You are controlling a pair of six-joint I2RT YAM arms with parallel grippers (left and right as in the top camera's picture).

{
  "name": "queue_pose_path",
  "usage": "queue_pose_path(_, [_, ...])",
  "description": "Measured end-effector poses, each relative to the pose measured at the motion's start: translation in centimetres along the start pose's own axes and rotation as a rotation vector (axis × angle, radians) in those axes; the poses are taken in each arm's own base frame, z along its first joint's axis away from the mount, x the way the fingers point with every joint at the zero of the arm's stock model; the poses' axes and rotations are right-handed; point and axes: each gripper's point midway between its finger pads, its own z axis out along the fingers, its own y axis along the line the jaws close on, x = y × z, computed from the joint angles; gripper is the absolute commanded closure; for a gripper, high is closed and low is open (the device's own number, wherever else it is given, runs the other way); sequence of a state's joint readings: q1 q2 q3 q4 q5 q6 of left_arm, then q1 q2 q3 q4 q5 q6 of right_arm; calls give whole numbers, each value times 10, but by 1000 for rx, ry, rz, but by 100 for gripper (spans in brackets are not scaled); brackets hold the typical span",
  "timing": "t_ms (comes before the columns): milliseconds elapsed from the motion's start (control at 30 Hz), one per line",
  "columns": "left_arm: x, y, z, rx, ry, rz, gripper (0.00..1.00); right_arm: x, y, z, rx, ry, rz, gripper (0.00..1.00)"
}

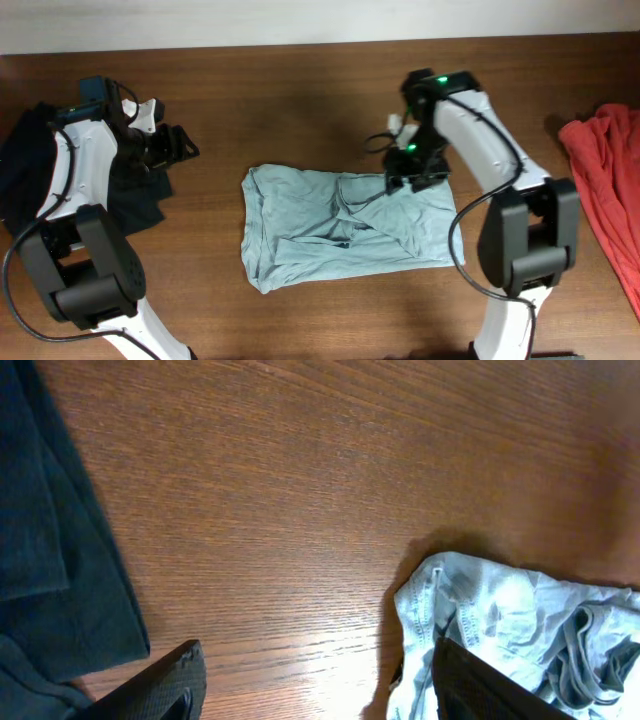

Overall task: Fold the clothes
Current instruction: 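Fold the strip's right end leftward over the middle with the right gripper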

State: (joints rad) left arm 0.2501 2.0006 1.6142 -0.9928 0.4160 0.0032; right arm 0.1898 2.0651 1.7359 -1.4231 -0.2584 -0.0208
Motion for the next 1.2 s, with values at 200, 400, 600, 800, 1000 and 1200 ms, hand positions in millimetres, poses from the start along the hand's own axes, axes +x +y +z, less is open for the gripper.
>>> queue_pose_path(200, [-2,0,0,0,-8,4,27,6,-12,37,-3,23,-27,51])
queue_pose_path(400, [-2,0,0,0,-9,4,26,15,-5,62,-82,44,-72,59])
queue_pose_path(600, [-2,0,0,0,-9,4,27,14,10,60,-166,34,-102,80])
queue_pose_path(800, [-2,0,0,0,-9,4,26,32,32,59,-236,100,-143,96])
queue_pose_path(1000, [-3,0,0,0,-13,6,26,74,82,69,-242,258,-288,96])
queue_pose_path(1200, [-4,0,0,0,-15,7,26,99,115,80,-201,333,-414,79])
